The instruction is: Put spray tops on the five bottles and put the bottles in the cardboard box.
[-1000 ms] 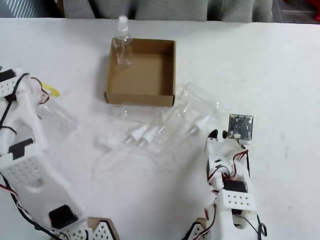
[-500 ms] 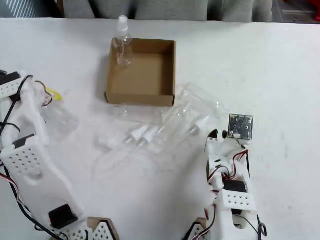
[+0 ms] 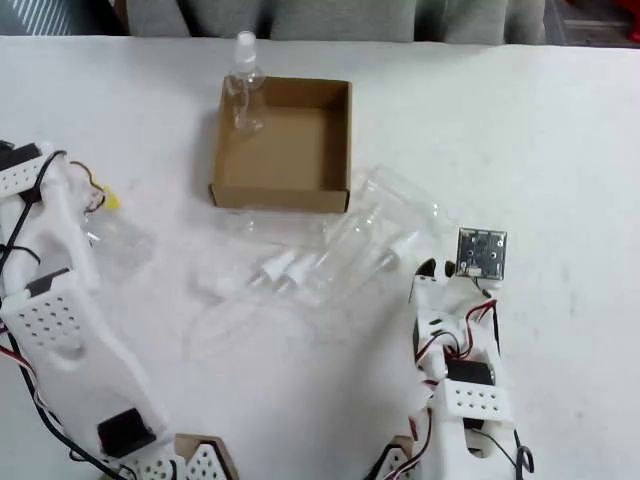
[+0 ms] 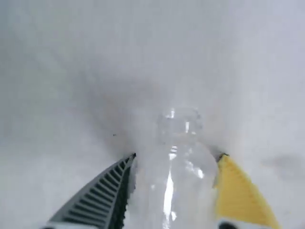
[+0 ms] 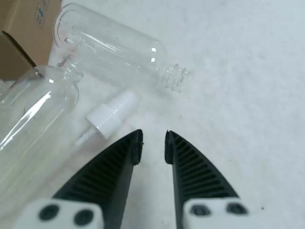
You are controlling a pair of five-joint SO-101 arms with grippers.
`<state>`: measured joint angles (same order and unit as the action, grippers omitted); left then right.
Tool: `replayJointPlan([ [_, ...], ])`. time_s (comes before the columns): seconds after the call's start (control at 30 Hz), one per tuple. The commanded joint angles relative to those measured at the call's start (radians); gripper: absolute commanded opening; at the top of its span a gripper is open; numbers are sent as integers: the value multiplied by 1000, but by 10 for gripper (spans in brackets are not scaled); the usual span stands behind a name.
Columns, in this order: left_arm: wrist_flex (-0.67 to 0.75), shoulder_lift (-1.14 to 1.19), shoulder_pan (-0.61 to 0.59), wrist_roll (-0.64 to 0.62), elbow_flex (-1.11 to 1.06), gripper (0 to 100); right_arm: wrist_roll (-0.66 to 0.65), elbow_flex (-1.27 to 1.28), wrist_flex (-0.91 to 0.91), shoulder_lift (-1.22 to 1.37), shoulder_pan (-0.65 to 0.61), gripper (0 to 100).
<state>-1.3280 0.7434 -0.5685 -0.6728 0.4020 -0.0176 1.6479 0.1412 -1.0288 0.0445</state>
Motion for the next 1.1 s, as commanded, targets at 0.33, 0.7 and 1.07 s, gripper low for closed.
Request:
replayJointPlan([
  [0.33, -184, -12, 160, 545, 219, 27, -11, -5, -13, -10, 7, 63],
  [0.7, -239, -2, 266, 729, 261, 101, -11, -5, -13, -10, 8, 63],
  [1.07, -216, 16, 263, 551, 241, 286, -11, -5, -13, -10, 5, 63],
])
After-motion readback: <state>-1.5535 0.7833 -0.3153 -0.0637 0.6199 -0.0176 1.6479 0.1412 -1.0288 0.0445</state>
